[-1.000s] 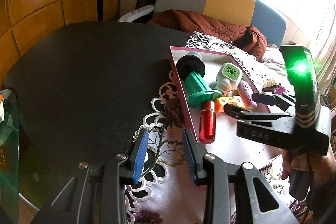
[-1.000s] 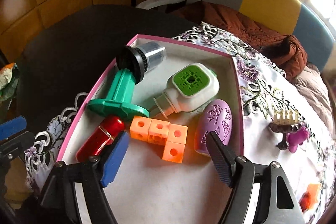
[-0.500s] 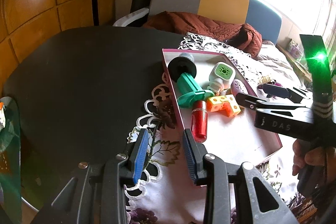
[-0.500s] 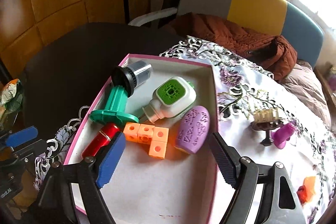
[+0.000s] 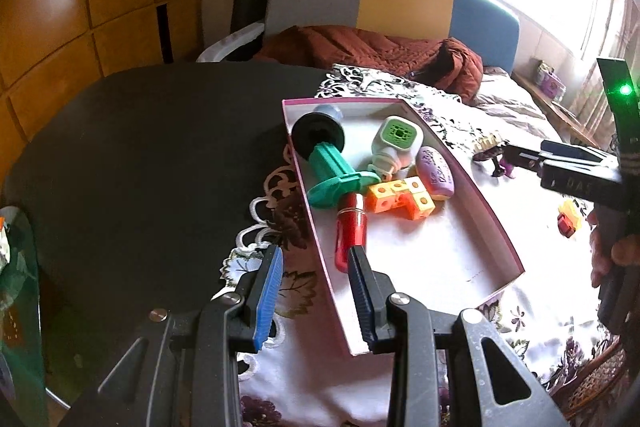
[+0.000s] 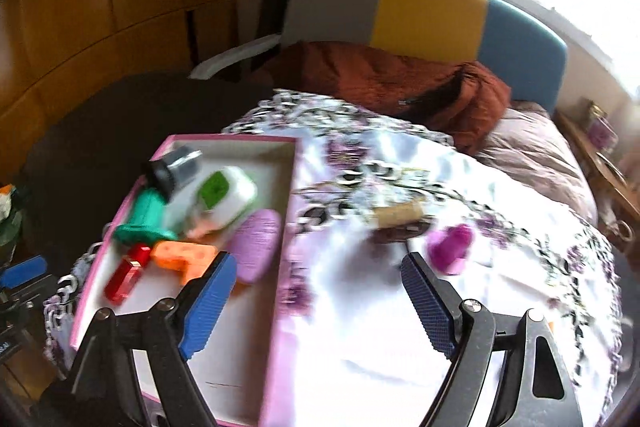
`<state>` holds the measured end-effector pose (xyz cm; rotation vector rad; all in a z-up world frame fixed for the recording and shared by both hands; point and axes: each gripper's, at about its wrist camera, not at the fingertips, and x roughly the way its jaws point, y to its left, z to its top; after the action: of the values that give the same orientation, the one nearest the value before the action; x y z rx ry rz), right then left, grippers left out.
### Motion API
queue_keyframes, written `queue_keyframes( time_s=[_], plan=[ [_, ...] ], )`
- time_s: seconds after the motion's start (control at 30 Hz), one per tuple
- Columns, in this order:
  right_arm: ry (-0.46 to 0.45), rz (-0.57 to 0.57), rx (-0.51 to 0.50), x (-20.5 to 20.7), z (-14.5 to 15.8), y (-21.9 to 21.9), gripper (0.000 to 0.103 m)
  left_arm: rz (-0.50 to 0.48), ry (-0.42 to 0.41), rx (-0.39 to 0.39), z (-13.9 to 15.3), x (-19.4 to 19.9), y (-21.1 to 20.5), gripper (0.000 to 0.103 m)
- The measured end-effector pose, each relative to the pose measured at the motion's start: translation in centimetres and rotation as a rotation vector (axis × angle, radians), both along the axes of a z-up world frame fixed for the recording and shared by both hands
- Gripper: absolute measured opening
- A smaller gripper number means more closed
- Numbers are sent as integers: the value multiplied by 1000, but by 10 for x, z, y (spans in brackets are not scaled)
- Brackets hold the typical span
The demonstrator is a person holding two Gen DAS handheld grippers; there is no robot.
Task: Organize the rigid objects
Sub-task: 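Move the right tool toward the orange clip while the left tool approaches the brown stand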
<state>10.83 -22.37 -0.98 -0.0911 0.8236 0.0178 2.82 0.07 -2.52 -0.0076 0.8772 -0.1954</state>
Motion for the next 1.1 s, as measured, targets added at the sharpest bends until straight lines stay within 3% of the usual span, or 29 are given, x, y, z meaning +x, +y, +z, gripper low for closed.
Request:
queue_keyframes(
  time_s=[0.33,0.5,0.57,0.67,0.73,1.1],
  plan=[
    [-10,-209,-36,-10,3,-101,86,-50,-2,26,1,-1,-20,34],
    [-36,-398,-38,-24,-3,-169,87,-78,-4,43,2,-1,-32,34],
    [-43,-491,-7,-35,-11,-195,87,-95,-6,53,4,-1,-38,34],
    [0,-685,137,-47,-23,-240,87,-119,-9,64,5,0,-48,34],
    [-18,-734,201,-54,-23,-253,87,-141,-12,65,7,2,-58,34],
    [-25,-870,277,-70,-24,-275,91,-302,-20,57,14,5,-126,34]
  ],
)
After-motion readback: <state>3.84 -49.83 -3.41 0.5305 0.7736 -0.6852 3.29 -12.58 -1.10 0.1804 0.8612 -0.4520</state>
